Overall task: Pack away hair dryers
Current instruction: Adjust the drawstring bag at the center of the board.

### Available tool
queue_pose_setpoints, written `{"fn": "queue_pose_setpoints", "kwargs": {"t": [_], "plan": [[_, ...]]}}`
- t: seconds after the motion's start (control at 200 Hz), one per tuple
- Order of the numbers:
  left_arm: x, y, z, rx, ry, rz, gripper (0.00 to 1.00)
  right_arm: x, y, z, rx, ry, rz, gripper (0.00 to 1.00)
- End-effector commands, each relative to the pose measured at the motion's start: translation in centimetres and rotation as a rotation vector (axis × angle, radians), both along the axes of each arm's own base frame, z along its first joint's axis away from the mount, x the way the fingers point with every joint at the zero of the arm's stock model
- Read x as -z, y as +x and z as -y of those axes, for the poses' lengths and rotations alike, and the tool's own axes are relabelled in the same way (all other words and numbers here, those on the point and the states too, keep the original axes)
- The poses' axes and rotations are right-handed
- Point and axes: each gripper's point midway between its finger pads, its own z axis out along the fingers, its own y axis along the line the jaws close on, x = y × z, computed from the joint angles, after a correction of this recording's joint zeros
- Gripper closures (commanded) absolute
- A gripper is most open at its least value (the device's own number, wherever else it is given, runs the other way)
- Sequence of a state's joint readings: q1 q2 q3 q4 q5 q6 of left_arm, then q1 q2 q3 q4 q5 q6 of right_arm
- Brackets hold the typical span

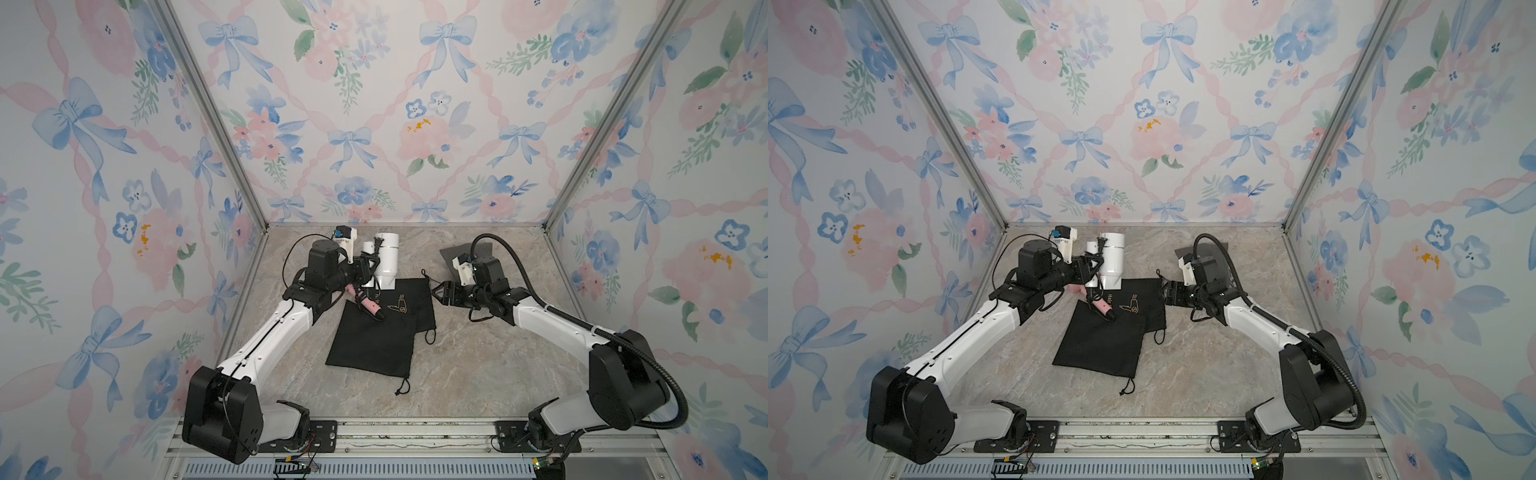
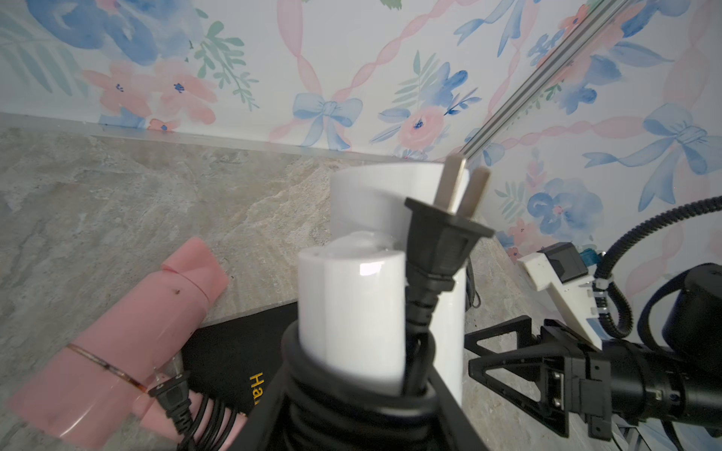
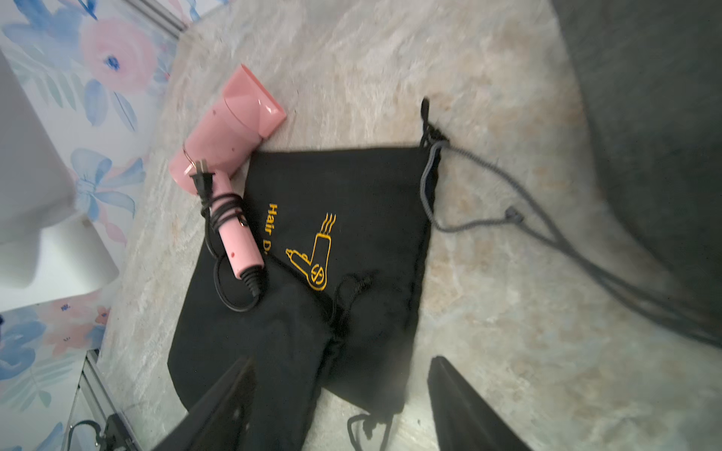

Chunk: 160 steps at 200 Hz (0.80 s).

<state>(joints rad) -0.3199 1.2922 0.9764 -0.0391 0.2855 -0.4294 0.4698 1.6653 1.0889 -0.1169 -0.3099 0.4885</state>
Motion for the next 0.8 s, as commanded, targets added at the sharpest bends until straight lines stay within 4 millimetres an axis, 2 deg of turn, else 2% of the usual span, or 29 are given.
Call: {"fn": "queue_pose_setpoints", "kwargs": {"t": [0.0,0.11,0.265,0.53,0.795], "plan": [[-1.4,-0.5,-1.2,-0.026,0.027,0.057,0.91,3.7,-1.6,-0.7,-0.026,-0.073,-0.077,0.29],[-1.4,-1.0,-1.7,-0.039,0.039,0.055,0.91,5.2,-2.3,-1.7,-0.048,-0.089,-0.110,0.32],[-1.0,-1.7,-2.4,-0.055,0.054,0.047,0.91,6.4,-2.9,-3.0,-0.079,-0.092,-0.137,0.36],[-0.5,-2.4,-3.3,-0.072,0.061,0.041,0.92,8.0,-5.4,-6.8,-0.144,-0.071,-0.173,0.37],[-0.5,-2.6,-3.6,-0.073,0.064,0.043,0.92,9.1,-5.5,-9.1,-0.169,-0.065,-0.187,0.41]]}}
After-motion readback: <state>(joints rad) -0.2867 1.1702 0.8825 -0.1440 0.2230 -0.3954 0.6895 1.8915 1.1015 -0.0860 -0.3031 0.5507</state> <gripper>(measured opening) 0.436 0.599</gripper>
